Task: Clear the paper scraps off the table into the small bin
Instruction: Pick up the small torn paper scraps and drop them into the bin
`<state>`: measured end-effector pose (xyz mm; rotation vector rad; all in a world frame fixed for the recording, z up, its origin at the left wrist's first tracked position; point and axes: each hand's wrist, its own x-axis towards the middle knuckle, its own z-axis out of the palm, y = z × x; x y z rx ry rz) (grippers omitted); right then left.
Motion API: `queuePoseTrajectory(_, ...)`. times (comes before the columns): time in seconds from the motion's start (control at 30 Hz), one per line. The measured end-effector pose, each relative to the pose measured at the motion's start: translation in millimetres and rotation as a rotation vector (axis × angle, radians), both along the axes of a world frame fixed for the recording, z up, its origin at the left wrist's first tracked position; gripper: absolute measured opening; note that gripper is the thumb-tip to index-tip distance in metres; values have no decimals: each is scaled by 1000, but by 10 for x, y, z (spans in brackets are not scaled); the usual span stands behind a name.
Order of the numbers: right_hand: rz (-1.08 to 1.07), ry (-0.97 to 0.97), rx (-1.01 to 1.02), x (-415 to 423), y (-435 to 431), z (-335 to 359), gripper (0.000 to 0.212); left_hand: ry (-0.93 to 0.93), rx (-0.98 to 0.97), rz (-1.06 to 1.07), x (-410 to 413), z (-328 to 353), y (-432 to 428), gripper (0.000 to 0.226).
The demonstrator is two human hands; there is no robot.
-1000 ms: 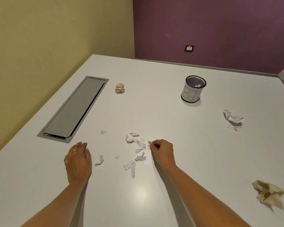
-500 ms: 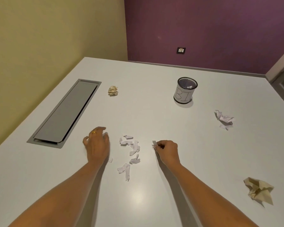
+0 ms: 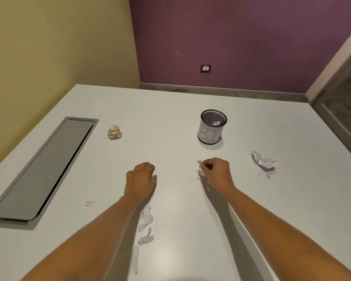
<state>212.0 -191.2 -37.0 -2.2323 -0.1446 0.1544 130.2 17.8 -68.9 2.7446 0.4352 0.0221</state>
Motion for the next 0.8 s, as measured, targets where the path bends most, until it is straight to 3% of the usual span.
queuePoseTrajectory(0.13,-82,-141,-12,573,3,257,15,6,54,-36,228,-53,-35,34)
queuePoseTrajectory(0.27,-138,-234,5,1034,25,461,19,-85,21,8,309,-123,-41,29)
queuePoseTrajectory(0.5,-189,-165,3,1413,85,509,22,-167,32,-30,261,-217,34,26)
queuePoseTrajectory(0.8,-218,-194,35,1321,114,484,21,-181,-18,-31,208,-210,31,29)
